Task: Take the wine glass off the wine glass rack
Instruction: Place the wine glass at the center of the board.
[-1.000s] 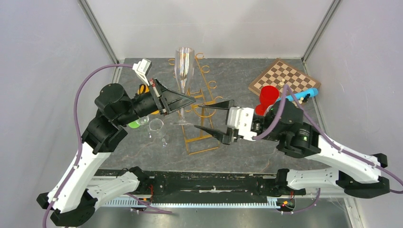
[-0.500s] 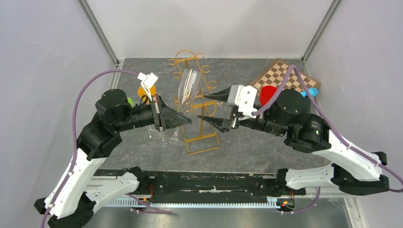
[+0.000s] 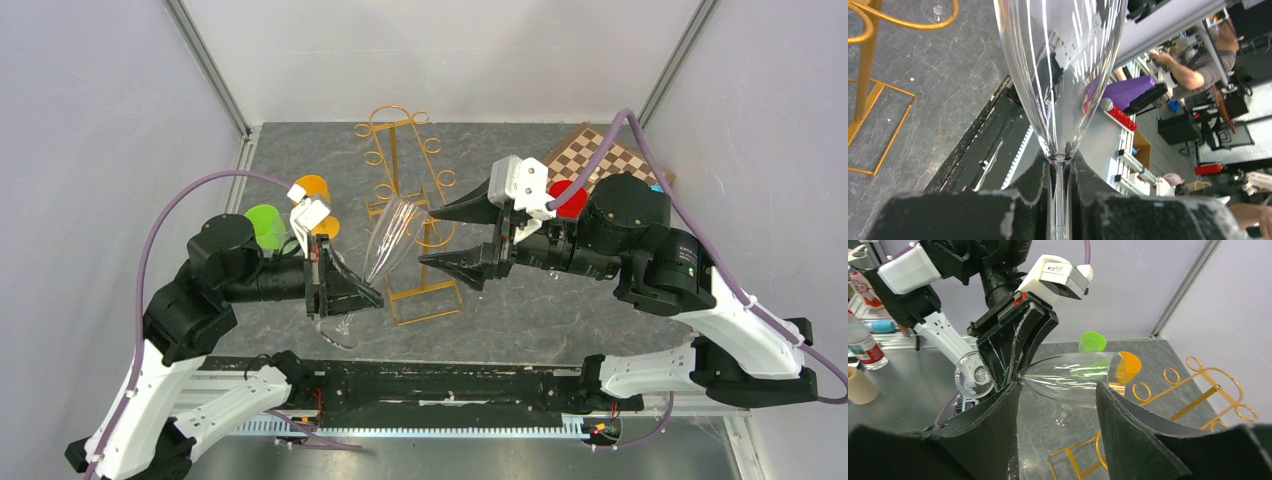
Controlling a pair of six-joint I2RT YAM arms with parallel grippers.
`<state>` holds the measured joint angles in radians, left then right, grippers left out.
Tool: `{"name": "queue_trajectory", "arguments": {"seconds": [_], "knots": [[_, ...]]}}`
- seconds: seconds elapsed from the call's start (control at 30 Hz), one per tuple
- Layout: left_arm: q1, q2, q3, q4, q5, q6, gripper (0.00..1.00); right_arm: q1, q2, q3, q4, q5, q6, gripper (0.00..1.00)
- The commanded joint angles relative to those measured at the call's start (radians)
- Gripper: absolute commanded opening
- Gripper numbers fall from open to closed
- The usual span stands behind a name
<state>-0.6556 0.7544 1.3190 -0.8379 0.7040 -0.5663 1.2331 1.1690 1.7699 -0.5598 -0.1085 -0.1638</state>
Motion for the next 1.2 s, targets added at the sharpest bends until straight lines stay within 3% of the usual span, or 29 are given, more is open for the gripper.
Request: {"name": "queue_trajectory", "arguments": {"seconds": [0.0,0.43,1.17], "knots": [[0.005,-0.034,-0.032,-0.010,0.108,0.143,0.02,0.004,0.016,0.058,-0.048,-0.074,0.066,0.61],[0.005,-0.116,-0.063,-0.135,0.201,0.313,0.02,0.004,0.024,0.045,-0.106,-0.247,0.088,0.61],[0.004,-0.157,-0.120,-0.169,0.259,0.382,0.02,0.004,0.065,-0.029,-0.094,-0.374,0.113,0.58]]}}
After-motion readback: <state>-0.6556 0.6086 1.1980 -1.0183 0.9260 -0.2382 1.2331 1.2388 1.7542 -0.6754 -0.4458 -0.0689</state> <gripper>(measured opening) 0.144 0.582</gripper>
